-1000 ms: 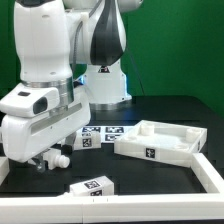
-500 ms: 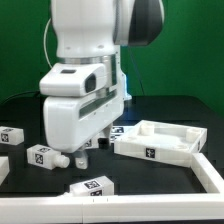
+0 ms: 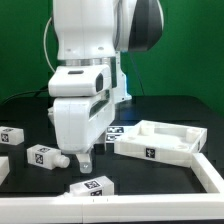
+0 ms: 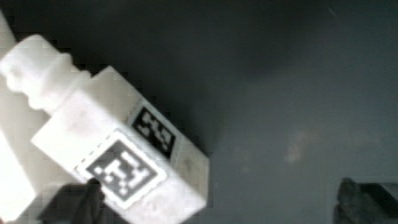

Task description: Assemble one leg

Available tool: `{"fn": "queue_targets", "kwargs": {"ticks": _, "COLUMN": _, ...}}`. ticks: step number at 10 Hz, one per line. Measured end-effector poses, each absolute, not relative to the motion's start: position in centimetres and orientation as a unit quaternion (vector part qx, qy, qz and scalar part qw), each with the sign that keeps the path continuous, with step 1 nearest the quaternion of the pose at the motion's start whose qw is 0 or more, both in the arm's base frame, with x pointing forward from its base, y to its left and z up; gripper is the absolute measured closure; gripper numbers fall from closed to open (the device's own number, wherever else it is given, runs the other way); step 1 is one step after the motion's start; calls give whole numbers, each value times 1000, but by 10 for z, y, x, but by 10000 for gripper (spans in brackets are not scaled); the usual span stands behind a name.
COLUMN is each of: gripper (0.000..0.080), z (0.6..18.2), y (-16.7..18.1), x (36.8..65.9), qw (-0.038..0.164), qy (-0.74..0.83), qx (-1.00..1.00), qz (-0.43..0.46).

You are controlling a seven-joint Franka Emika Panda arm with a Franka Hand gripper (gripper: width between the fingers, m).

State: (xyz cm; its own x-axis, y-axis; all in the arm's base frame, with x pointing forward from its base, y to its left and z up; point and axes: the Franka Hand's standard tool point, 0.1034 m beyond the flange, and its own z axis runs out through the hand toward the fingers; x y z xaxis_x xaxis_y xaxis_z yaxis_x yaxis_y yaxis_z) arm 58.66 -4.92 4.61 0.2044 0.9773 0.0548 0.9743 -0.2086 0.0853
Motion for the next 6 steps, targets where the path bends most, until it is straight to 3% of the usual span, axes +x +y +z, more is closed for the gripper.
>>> {"fn": "queue_targets", "kwargs": {"ticks": 2, "gripper": 150, "z": 50, "y": -41, "x": 599, "qw": 31, "qy": 693, "qx": 719, "qz": 52}}
{"fn": "queue_targets", "kwargs": {"ticks": 6, "gripper": 150, "z": 49, "y": -40, "x": 600, "qw": 33, "qy": 700, "qx": 712, "qz": 52}}
